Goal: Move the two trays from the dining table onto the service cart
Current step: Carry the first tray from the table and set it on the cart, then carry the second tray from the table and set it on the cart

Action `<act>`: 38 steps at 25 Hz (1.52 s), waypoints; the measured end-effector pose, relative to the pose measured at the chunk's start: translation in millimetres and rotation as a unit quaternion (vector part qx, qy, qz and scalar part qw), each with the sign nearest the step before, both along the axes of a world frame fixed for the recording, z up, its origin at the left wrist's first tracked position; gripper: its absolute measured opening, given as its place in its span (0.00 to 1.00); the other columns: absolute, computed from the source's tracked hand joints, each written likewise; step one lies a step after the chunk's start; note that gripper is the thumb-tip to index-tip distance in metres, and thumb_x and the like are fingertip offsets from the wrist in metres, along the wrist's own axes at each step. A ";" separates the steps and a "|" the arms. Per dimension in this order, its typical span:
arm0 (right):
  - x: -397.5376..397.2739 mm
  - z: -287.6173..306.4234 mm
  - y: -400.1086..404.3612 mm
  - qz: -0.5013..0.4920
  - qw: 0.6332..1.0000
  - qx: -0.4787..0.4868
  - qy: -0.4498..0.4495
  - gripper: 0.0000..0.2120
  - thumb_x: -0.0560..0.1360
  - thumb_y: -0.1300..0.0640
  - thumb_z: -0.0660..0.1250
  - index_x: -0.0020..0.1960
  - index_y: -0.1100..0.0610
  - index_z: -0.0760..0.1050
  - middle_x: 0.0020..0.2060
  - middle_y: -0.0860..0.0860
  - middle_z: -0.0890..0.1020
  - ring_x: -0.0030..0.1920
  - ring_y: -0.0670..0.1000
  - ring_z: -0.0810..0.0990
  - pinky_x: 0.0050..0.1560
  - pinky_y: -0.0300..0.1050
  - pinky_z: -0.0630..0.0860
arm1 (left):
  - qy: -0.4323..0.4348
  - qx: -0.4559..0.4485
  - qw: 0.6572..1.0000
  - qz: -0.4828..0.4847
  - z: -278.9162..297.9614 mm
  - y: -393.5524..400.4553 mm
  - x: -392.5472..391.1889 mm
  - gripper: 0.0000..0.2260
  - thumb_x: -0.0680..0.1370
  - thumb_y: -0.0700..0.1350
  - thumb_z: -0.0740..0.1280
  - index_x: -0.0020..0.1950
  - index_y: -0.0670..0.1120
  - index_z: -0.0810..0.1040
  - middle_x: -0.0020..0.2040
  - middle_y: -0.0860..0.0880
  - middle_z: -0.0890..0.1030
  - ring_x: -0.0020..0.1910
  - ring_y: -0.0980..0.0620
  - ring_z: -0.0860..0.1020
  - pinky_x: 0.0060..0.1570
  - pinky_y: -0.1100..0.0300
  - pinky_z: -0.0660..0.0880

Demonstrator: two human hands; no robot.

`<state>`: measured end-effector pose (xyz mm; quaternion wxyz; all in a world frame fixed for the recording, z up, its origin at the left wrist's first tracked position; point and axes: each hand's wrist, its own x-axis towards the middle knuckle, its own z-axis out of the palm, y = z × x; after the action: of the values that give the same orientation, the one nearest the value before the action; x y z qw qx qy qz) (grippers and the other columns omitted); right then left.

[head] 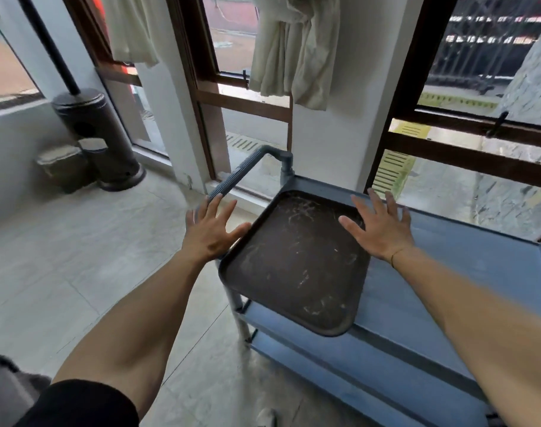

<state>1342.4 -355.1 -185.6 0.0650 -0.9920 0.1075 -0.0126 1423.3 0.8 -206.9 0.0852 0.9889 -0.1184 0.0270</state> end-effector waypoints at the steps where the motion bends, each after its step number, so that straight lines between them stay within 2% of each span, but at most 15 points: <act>1: -5.9 3.4 3.1 0.015 1.000 0.002 -0.008 0.45 0.66 0.21 0.32 0.79 0.38 0.45 0.81 0.48 0.44 0.79 0.56 0.37 0.74 0.67 0.41 | -0.003 0.002 1.000 0.014 2.3 4.8 -16.8 0.39 0.72 0.77 0.43 0.80 0.60 0.51 0.82 0.52 0.46 0.80 0.48 0.42 0.74 0.38 0.40; 5: -27.9 11.9 25.0 0.078 0.997 0.006 -0.017 0.45 0.65 0.21 0.32 0.79 0.37 0.46 0.81 0.47 0.43 0.79 0.55 0.36 0.74 0.67 0.40 | -0.010 0.001 0.997 0.073 12.6 26.8 -84.1 0.39 0.73 0.76 0.45 0.80 0.60 0.49 0.82 0.51 0.44 0.80 0.48 0.40 0.74 0.38 0.40; 9: -41.0 17.0 65.6 0.155 0.987 0.012 -0.023 0.45 0.67 0.22 0.33 0.79 0.38 0.47 0.81 0.47 0.44 0.79 0.55 0.36 0.74 0.67 0.40 | -0.030 0.014 0.990 0.140 27.6 63.2 -149.6 0.40 0.72 0.76 0.41 0.80 0.60 0.49 0.82 0.51 0.45 0.80 0.47 0.41 0.74 0.38 0.41; 15: -56.7 21.7 142.8 0.264 0.964 0.027 -0.028 0.38 0.73 0.25 0.40 0.79 0.39 0.47 0.81 0.48 0.45 0.80 0.56 0.38 0.74 0.69 0.42 | -0.029 0.028 0.968 0.248 46.8 129.9 -239.0 0.37 0.74 0.75 0.44 0.80 0.60 0.48 0.82 0.52 0.44 0.80 0.50 0.40 0.74 0.41 0.38; 19: -71.1 26.3 206.9 0.339 0.939 0.050 -0.031 0.38 0.73 0.26 0.41 0.79 0.39 0.48 0.81 0.49 0.46 0.80 0.57 0.40 0.74 0.70 0.43 | -0.021 0.008 0.948 0.317 54.5 173.5 -300.4 0.38 0.73 0.75 0.45 0.80 0.60 0.48 0.82 0.54 0.43 0.79 0.52 0.38 0.75 0.42 0.37; 22: -91.9 24.7 264.9 0.397 0.917 0.039 -0.021 0.41 0.71 0.24 0.37 0.80 0.40 0.47 0.81 0.49 0.44 0.80 0.58 0.39 0.74 0.69 0.44 | -0.016 0.016 0.922 0.385 58.6 211.1 -360.6 0.39 0.73 0.75 0.45 0.81 0.59 0.48 0.82 0.53 0.44 0.79 0.51 0.39 0.75 0.42 0.38; 27: -153.4 15.5 375.2 0.485 0.874 0.037 -0.022 0.38 0.74 0.26 0.41 0.80 0.41 0.48 0.81 0.49 0.45 0.80 0.58 0.40 0.74 0.70 0.44 | -0.004 0.017 0.862 0.507 52.4 269.3 -495.8 0.37 0.75 0.74 0.48 0.81 0.59 0.50 0.82 0.52 0.45 0.80 0.50 0.41 0.75 0.41 0.40; 32: -247.4 16.6 473.5 0.586 0.809 0.039 -0.028 0.40 0.71 0.25 0.37 0.80 0.40 0.48 0.81 0.49 0.46 0.80 0.58 0.42 0.74 0.69 0.45 | -0.013 0.017 0.785 0.619 47.8 307.7 -648.6 0.36 0.76 0.72 0.50 0.80 0.58 0.53 0.82 0.51 0.48 0.80 0.50 0.44 0.75 0.40 0.42; 38: -363.3 13.6 552.9 0.647 0.761 0.054 -0.013 0.38 0.73 0.26 0.43 0.79 0.40 0.51 0.81 0.49 0.48 0.80 0.57 0.43 0.73 0.70 0.47 | -0.012 0.006 0.716 0.698 36.6 333.8 -804.5 0.36 0.75 0.73 0.50 0.80 0.58 0.54 0.82 0.51 0.49 0.80 0.50 0.45 0.75 0.41 0.44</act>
<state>979.1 197.9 -172.0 0.1126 -0.8203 -0.5602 0.0253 618.8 334.6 -170.4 0.0348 0.7907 0.6046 0.0895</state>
